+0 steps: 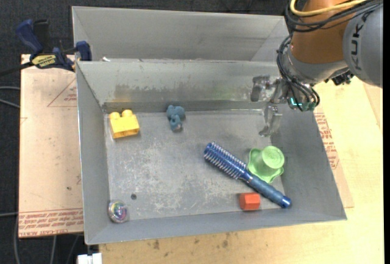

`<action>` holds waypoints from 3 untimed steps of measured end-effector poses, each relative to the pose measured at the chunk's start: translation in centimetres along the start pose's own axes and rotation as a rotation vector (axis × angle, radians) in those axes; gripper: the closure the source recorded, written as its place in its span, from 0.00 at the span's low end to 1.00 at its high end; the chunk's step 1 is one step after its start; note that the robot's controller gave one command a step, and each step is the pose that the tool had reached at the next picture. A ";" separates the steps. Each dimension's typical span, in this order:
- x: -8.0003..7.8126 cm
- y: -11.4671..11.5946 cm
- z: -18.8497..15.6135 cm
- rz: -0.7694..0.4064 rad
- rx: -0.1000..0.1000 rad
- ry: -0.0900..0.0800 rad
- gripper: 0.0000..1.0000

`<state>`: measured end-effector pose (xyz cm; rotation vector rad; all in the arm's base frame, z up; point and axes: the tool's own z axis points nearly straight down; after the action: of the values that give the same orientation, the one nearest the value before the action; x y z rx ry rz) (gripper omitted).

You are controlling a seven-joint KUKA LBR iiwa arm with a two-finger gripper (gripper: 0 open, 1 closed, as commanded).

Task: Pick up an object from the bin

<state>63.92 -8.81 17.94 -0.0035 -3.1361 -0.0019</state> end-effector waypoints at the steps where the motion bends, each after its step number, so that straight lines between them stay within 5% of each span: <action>1: 4.8 5.1 5.6 -0.194 -0.002 -0.001 0.00; 2: 11.1 6.6 11.2 0.029 -0.001 -0.002 0.00; 3: 11.0 6.7 11.1 0.027 -0.002 -0.004 1.00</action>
Offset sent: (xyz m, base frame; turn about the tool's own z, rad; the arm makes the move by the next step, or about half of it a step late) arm -0.0476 0.0486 -0.0530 -0.1943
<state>52.84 -2.05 6.92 -0.0462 -3.1399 -0.0045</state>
